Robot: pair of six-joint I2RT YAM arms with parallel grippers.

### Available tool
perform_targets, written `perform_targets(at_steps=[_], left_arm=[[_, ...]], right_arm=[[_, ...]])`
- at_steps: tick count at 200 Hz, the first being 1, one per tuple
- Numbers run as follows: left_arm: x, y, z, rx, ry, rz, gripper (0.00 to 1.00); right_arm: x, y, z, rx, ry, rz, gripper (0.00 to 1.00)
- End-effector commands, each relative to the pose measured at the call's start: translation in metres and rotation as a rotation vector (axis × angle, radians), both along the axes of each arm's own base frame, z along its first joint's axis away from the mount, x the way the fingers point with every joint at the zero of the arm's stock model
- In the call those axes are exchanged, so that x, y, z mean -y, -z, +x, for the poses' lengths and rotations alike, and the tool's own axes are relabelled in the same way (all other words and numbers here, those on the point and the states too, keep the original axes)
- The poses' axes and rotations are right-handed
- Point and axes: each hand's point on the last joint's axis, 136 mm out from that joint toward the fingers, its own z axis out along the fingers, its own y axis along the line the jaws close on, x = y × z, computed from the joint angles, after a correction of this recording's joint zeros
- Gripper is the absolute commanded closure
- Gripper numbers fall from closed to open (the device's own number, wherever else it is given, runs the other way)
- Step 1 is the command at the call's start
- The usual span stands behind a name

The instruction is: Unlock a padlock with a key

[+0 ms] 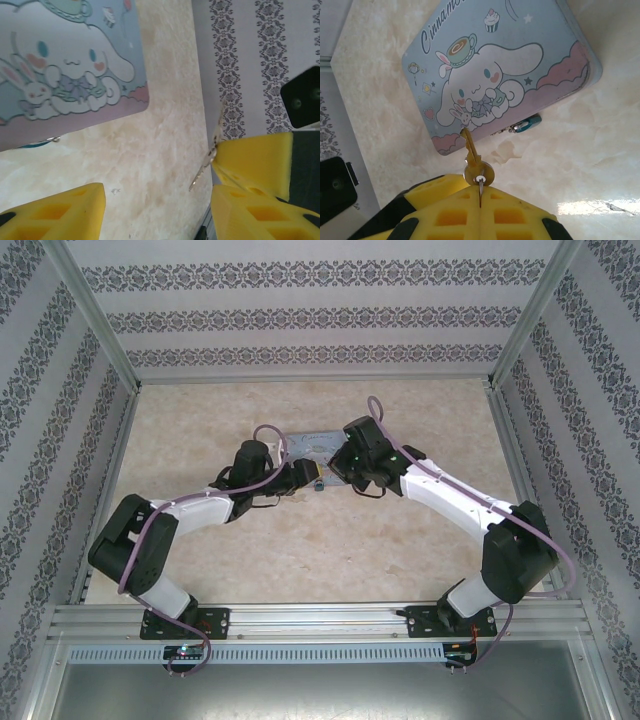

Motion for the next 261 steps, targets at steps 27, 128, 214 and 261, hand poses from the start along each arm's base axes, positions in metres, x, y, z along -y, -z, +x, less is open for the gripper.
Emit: perform_targets(at_steps=[27, 128, 214, 261], left_arm=[[0.011, -0.029, 0.015, 0.146, -0.065, -0.121, 0.45], [0.029, -0.03, 0.019, 0.15, -0.056, -0.187, 0.58], [0.037, -0.028, 0.02, 0.148, -0.045, -0.187, 0.64], [0.04, -0.026, 0.025, 0.147, -0.053, -0.185, 0.71]], right_arm=[[0.0, -0.008, 0.013, 0.003, 0.062, 0.076, 1.0], [0.0, -0.011, 0.015, 0.004, 0.079, 0.101, 1.0], [-0.001, -0.009, 0.015, -0.003, 0.077, 0.105, 1.0], [-0.001, -0.007, 0.015, -0.004, 0.076, 0.104, 1.0]])
